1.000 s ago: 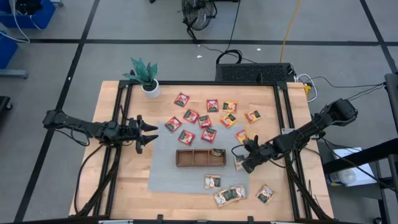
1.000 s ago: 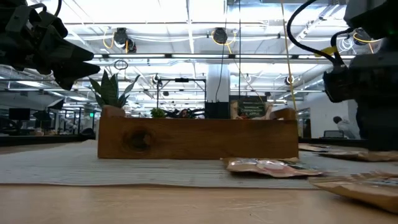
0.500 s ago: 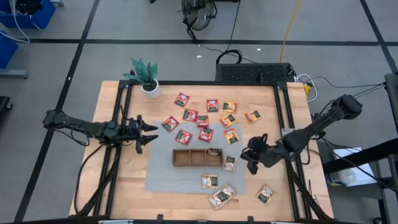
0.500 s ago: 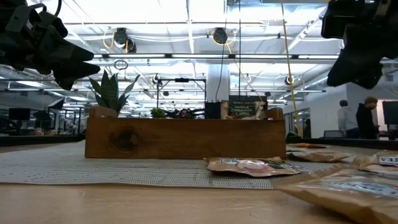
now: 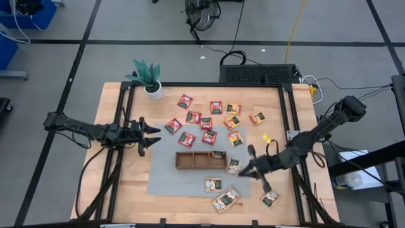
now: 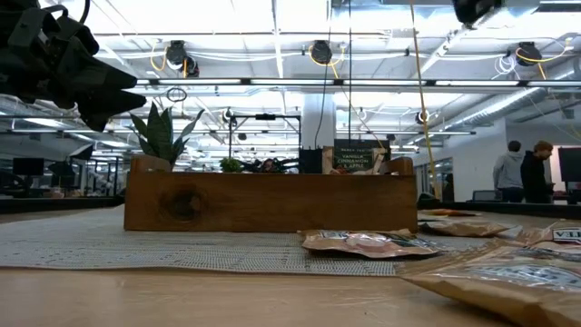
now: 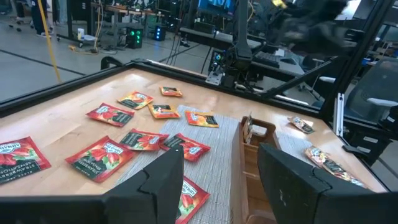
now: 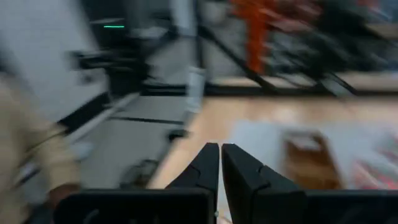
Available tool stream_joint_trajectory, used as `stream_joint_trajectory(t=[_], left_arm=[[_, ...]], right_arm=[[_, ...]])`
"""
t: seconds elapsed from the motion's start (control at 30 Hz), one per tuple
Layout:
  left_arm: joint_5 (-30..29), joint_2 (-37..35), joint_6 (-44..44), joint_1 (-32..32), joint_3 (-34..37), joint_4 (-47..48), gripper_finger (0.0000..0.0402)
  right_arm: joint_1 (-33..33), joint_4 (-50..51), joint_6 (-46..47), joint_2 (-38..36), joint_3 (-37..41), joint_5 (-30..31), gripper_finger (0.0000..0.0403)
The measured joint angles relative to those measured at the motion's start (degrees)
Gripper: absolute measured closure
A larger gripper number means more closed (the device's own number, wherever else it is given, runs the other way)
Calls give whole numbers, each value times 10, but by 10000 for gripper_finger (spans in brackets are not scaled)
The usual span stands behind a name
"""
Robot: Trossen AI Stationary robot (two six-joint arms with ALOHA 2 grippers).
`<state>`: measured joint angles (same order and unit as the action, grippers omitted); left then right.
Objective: Pick & Place Tea
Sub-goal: Put the brown tea bag into the right compartment of the wood organizer
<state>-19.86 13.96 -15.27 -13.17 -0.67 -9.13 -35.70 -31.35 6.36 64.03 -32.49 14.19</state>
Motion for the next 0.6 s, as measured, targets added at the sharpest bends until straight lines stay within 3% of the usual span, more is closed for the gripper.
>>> stream_joint_trajectory(t=[0.07,0.13,0.27,0.37,0.47,0.53,0.6], left_arm=[[0,0,0,0,0,0,197],[0,0,0,0,0,-1,197],[0,0,0,0,0,-1,197],[0,0,0,0,0,-1,197],[0,0,0,0,0,0,197],[0,0,0,0,0,-1,197],[0,0,0,0,0,0,197]], right_arm=[[1,-32,-55,4,0,-55,399],[2,-65,-65,9,0,-64,401],[-1,-21,-82,20,-17,53,381],[-11,127,-83,40,-82,152,334],[-19,312,-28,82,-183,215,272],[-19,448,48,124,-260,210,231],[-16,571,142,171,-335,164,194]])
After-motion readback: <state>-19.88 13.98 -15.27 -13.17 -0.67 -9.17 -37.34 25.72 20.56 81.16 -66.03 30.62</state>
